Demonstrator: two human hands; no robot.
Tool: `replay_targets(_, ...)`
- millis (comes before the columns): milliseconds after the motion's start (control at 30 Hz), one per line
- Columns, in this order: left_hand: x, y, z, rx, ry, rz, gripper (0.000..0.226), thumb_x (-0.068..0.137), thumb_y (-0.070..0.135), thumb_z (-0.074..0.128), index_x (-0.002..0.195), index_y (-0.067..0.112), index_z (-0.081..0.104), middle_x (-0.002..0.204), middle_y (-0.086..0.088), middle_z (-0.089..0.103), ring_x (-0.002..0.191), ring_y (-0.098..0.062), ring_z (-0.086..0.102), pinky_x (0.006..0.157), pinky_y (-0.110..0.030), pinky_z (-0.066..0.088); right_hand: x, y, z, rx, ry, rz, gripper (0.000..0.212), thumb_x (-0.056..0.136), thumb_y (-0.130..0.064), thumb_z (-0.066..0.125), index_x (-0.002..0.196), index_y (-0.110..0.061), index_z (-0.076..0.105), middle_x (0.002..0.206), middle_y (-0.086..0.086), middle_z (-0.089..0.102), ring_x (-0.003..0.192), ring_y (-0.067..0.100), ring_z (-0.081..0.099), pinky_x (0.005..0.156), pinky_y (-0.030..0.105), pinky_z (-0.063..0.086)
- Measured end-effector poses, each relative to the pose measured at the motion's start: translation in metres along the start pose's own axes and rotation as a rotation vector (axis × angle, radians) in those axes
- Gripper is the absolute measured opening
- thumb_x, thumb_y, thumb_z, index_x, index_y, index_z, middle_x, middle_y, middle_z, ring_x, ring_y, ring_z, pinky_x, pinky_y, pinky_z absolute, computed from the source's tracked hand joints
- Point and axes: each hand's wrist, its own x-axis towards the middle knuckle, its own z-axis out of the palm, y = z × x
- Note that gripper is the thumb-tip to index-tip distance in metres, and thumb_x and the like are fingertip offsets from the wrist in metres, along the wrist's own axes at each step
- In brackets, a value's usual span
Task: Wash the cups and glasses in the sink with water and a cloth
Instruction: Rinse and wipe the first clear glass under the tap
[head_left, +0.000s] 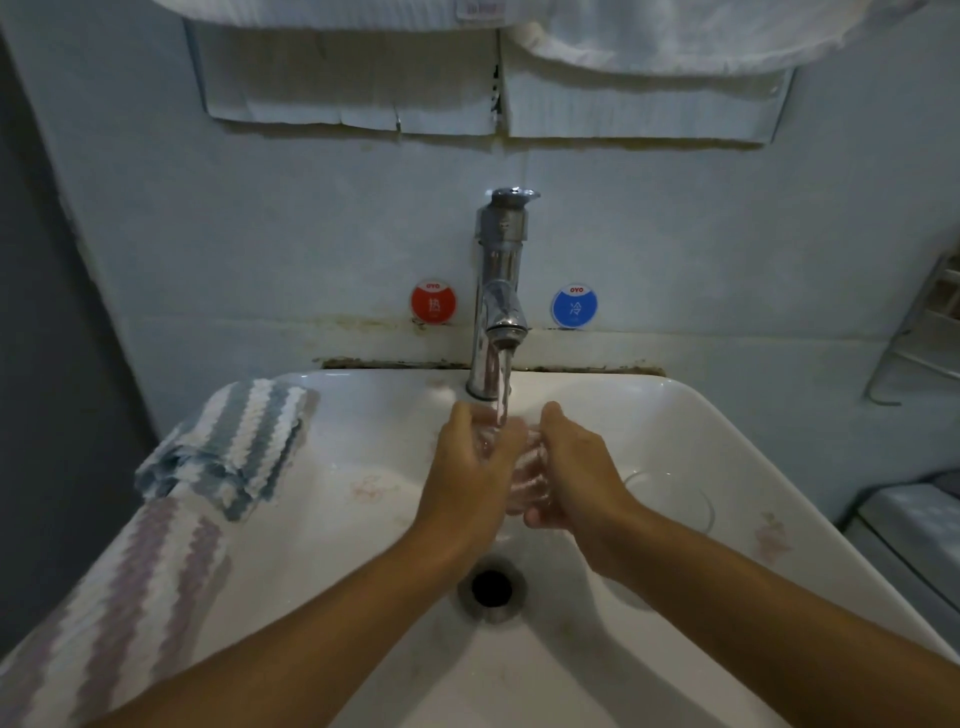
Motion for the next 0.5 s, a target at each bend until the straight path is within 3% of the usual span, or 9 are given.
replay_targets(167, 0.006, 0.005, -0.01, -0.084, 0.102, -0.145, 0.032, 0.102, 0.048, 0.036, 0.109, 0.02, 0.051, 0.098, -0.003, 0.063, 0.074, -0.017, 0.063, 0.053, -0.025, 0.05, -0.003, 0.005, 0.011, -0.058, -0.06, -0.14, 0.037, 0.093, -0.051, 0.056, 0.113, -0.02, 0.055, 0.096, 0.001, 0.067, 0.071, 0.011, 0.065, 0.056, 0.018, 0.05)
replay_targets(267, 0.008, 0.004, -0.014, -0.2, 0.11, -0.259, 0.036, 0.103, 0.05, 0.033, 0.111, 0.022, 0.055, 0.099, -0.005, 0.067, 0.077, -0.022, 0.068, 0.06, -0.031, 0.055, -0.006, 0.006, 0.013, -0.035, -0.081, -0.207, 0.039, 0.085, -0.045, 0.068, 0.115, -0.025, 0.055, 0.099, -0.005, 0.068, 0.075, 0.005, 0.068, 0.058, 0.011, 0.048)
replay_targets(400, 0.007, 0.002, -0.016, -0.39, 0.044, -0.362, 0.046, 0.101, 0.053, 0.034, 0.114, 0.021, 0.065, 0.102, -0.006, 0.073, 0.089, -0.026, 0.073, 0.072, -0.037, 0.061, -0.002, 0.008, 0.013, 0.07, -0.08, -0.158, 0.064, 0.068, -0.048, 0.082, 0.121, -0.025, 0.054, 0.11, 0.0, 0.069, 0.097, 0.015, 0.069, 0.085, 0.031, 0.055)
replay_targets(500, 0.005, -0.001, -0.014, -0.504, 0.009, -0.433, 0.046, 0.101, 0.047, 0.039, 0.111, 0.014, 0.068, 0.105, -0.011, 0.074, 0.096, -0.029, 0.072, 0.086, -0.045, 0.058, -0.001, 0.01, 0.013, 0.103, -0.051, -0.141, 0.055, 0.069, -0.046, 0.082, 0.116, -0.023, 0.063, 0.106, 0.001, 0.073, 0.098, 0.018, 0.07, 0.089, 0.036, 0.054)
